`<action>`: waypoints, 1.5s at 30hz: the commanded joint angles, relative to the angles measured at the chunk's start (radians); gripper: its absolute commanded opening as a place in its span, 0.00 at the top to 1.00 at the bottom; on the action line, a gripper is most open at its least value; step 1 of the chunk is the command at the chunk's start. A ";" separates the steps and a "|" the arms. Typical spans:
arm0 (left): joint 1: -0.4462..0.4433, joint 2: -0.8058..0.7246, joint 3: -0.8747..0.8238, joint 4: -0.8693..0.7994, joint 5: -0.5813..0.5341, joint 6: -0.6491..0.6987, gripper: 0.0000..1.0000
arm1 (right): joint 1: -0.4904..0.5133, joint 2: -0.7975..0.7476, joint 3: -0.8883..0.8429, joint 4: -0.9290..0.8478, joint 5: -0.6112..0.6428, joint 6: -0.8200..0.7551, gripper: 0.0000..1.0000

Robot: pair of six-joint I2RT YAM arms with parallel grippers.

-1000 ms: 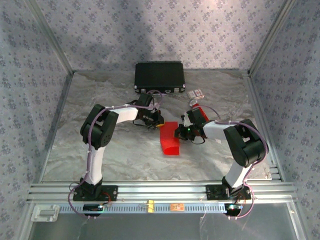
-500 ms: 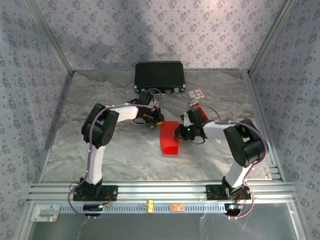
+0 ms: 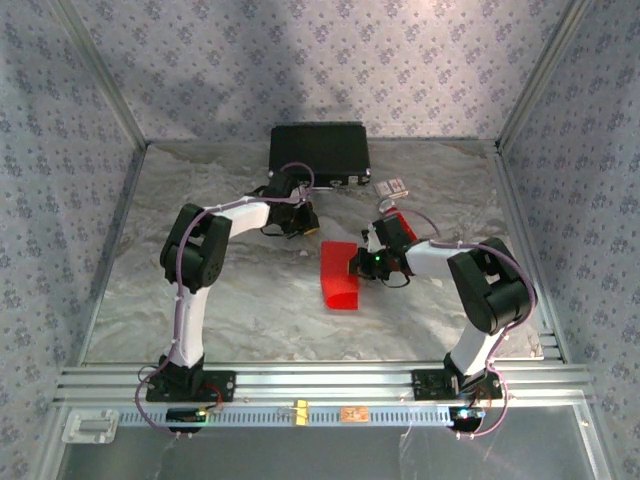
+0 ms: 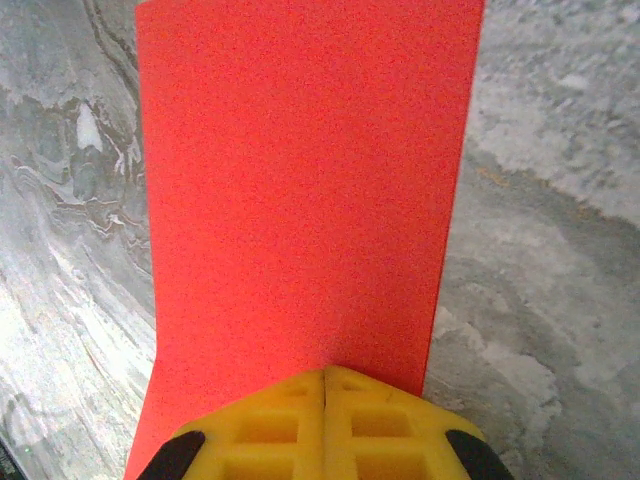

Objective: Fold a paper plane with a square sheet of paper (pick it up from the middle)
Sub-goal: First fold the square sheet of paper in half at the center of the table.

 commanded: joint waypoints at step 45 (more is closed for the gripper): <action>-0.179 -0.255 -0.537 0.126 0.185 -0.035 0.93 | 0.014 0.066 0.000 -0.119 0.130 0.006 0.98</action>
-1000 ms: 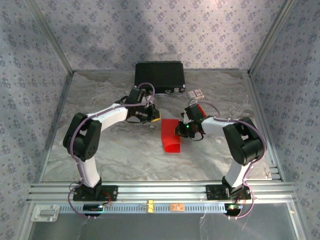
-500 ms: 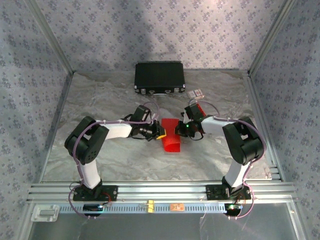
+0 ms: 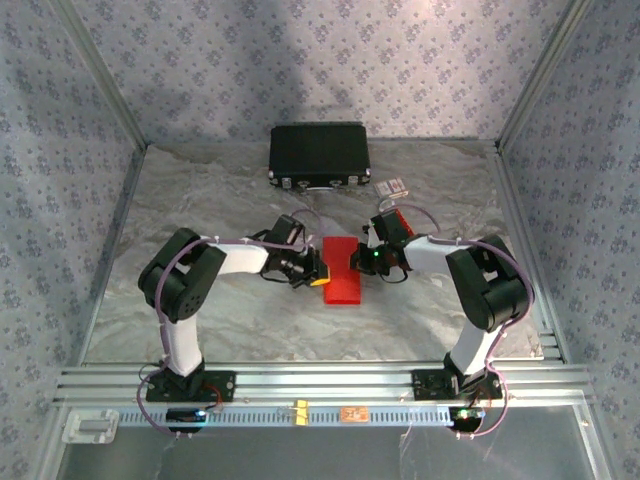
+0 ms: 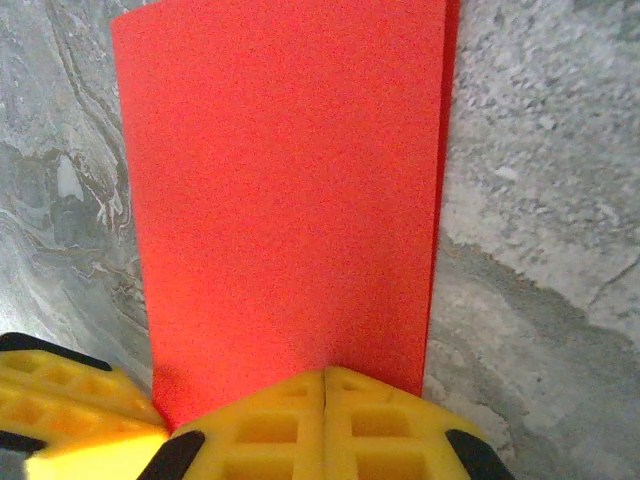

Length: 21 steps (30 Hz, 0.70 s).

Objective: Fold a paper plane with a square sheet of paper (pick it up from the middle)
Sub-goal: First fold the square sheet of paper in half at the center of the table.

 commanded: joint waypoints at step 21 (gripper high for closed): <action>-0.035 -0.066 0.001 0.069 0.067 -0.061 0.92 | 0.025 0.026 -0.058 -0.099 0.099 0.006 0.98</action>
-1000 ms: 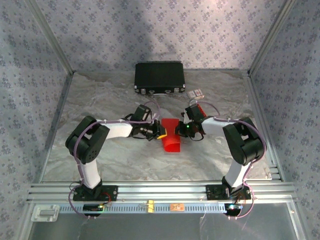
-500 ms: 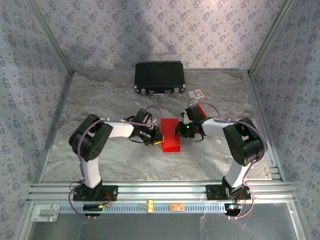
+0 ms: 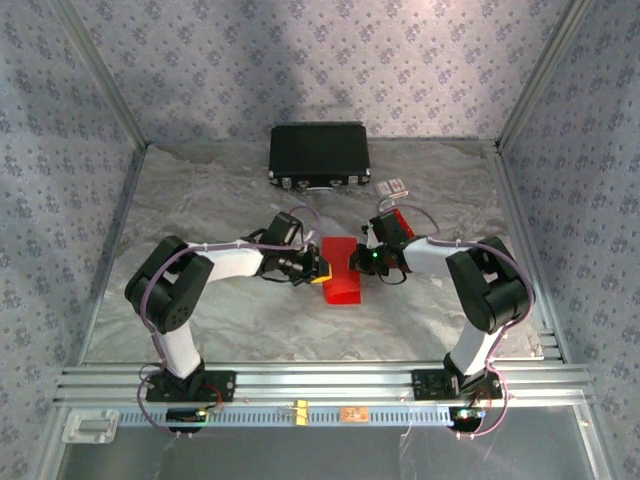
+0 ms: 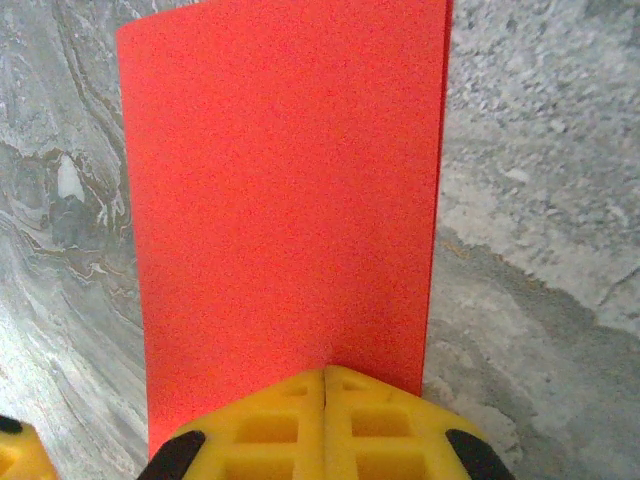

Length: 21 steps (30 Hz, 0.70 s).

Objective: Fold a paper plane with a square sheet of paper (pick it up from the middle)
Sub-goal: First fold the square sheet of paper in half at the center of the table.

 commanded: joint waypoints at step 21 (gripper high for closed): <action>-0.022 0.022 -0.099 -0.093 -0.016 0.113 0.93 | 0.009 0.049 -0.041 -0.119 0.074 0.005 0.98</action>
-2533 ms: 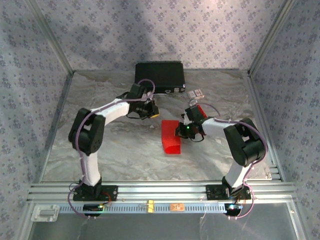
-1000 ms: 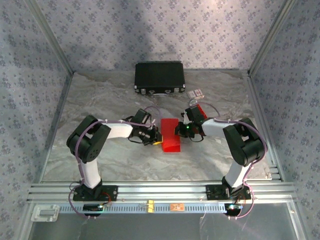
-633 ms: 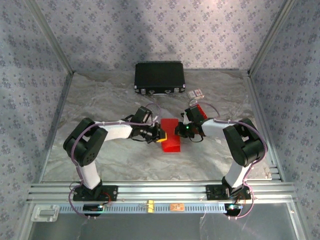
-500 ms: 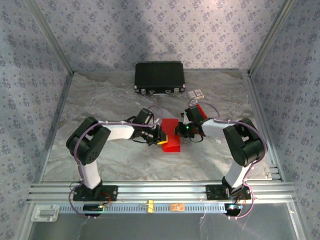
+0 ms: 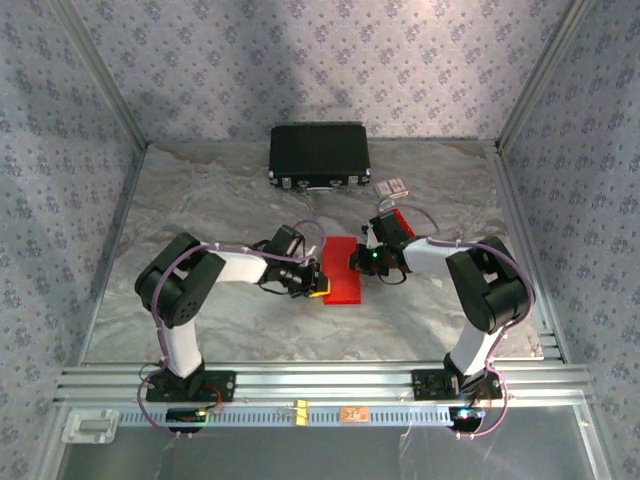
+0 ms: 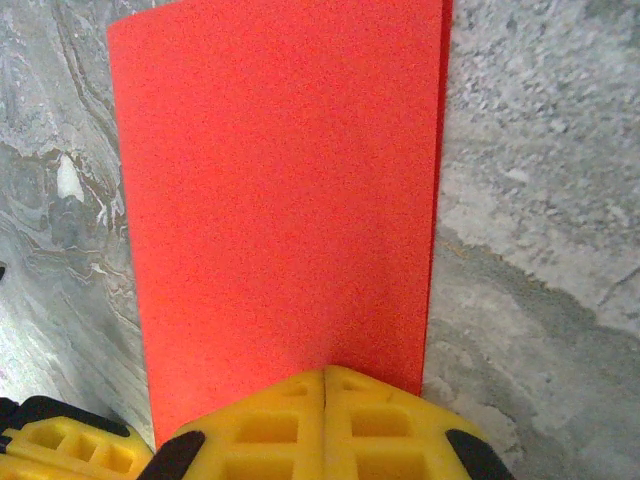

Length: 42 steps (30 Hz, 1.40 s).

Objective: Fold a paper plane with a square sheet of paper (pick it up from the middle)
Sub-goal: First fold the square sheet of paper in half at the center of the table.

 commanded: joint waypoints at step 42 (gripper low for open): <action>-0.056 -0.077 -0.036 -0.340 -0.096 0.148 0.91 | 0.008 0.055 -0.038 -0.131 0.085 -0.001 0.98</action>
